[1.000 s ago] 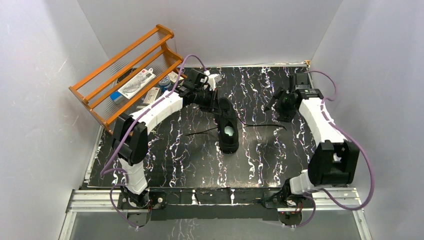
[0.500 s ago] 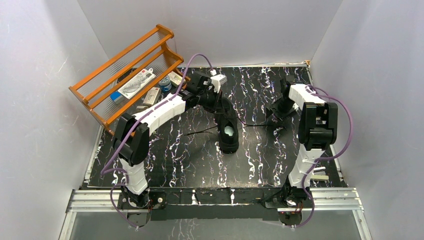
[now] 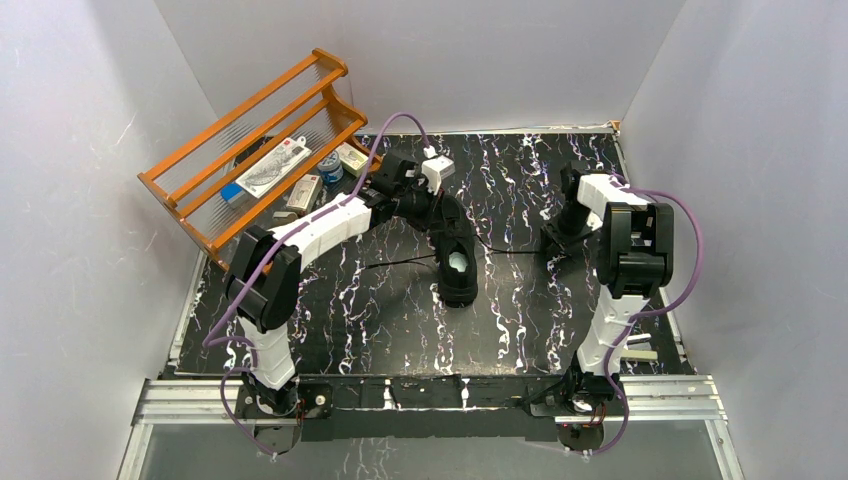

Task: Tie the shoes

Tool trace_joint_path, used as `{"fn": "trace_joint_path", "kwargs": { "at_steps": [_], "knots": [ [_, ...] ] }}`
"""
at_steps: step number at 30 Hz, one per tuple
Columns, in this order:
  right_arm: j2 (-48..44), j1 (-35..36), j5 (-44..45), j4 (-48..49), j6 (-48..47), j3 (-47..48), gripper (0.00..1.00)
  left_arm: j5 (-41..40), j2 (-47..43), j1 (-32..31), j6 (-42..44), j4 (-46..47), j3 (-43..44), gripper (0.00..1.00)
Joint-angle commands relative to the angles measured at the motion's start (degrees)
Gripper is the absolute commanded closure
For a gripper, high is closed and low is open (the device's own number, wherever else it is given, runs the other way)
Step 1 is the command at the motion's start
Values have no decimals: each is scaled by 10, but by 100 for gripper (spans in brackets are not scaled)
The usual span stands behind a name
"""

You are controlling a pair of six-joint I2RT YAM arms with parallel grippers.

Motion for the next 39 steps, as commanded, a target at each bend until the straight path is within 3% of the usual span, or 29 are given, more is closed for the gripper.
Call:
{"fn": "trace_joint_path", "kwargs": {
  "at_steps": [1, 5, 7, 13, 15, 20, 29, 34, 39],
  "knots": [
    [25, 1, 0, 59, 6, -25, 76, 0, -47, 0, 29, 31, -13, 100],
    [-11, 1, -17, 137, -88, -32, 100, -4, -49, 0, 30, 42, -21, 100],
    [-39, 1, -40, 187, -153, -33, 100, -5, -50, 0, 41, 52, -27, 100],
    [-105, 25, -217, 346, -339, -11, 100, -7, -52, 0, 48, 81, -47, 100],
    [-111, 45, -292, 406, -344, -6, 100, -6, -52, 0, 49, 79, -48, 100],
    [-95, 141, -344, 470, -317, 46, 100, -11, -58, 0, 58, 95, -70, 100],
    [23, 255, -414, 351, -276, 229, 100, -13, -109, 0, 119, 196, -162, 100],
    [105, 295, -502, 236, -247, 294, 100, 8, -144, 0, 145, 264, -228, 100],
    [163, 314, -569, 86, -278, 322, 100, 34, -163, -1, 161, 309, -281, 100]
  ]
}}
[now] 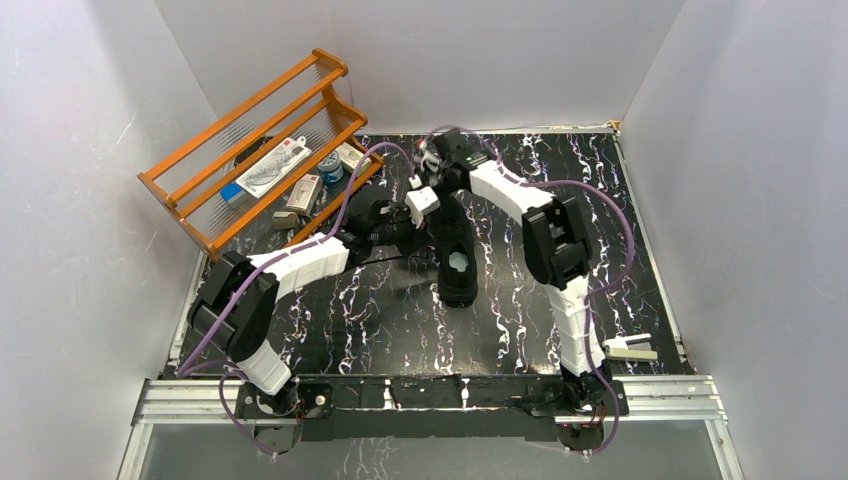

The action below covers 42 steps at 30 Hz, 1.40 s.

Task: Tie the shoes

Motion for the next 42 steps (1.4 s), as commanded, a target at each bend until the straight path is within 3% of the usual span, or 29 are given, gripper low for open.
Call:
{"fn": "trace_joint_path", "kwargs": {
  "at_steps": [1, 4, 11, 16, 23, 28, 32, 38, 42],
  "knots": [
    [28, 10, -85, -166, -27, 21, 100, 33, -41, -1, 39, 67, -36, 100],
    [40, 11, -119, -200, -34, 0, 100, 44, -41, -1, 50, 82, -53, 100],
    [127, 24, -103, -387, -143, 100, 95, 59, -14, -1, 58, 98, -47, 100],
    [117, 12, -115, -380, -141, 101, 69, 67, -8, 0, 42, 105, -44, 100],
    [56, -57, -148, -310, -93, 107, 56, 51, -16, 0, 1, 114, -51, 100],
    [-23, -96, -99, -297, -120, 85, 53, 36, -13, 4, -52, 110, -44, 100],
    [-128, -103, 7, -252, -162, -15, 52, 46, 7, 9, -106, 97, -26, 100],
    [-405, -84, 138, 50, -209, -348, 47, 69, 48, 19, -147, 18, 39, 100],
    [-522, -4, 204, 178, -359, -503, 44, 90, 79, 29, -155, -36, 85, 100]
  ]
}}
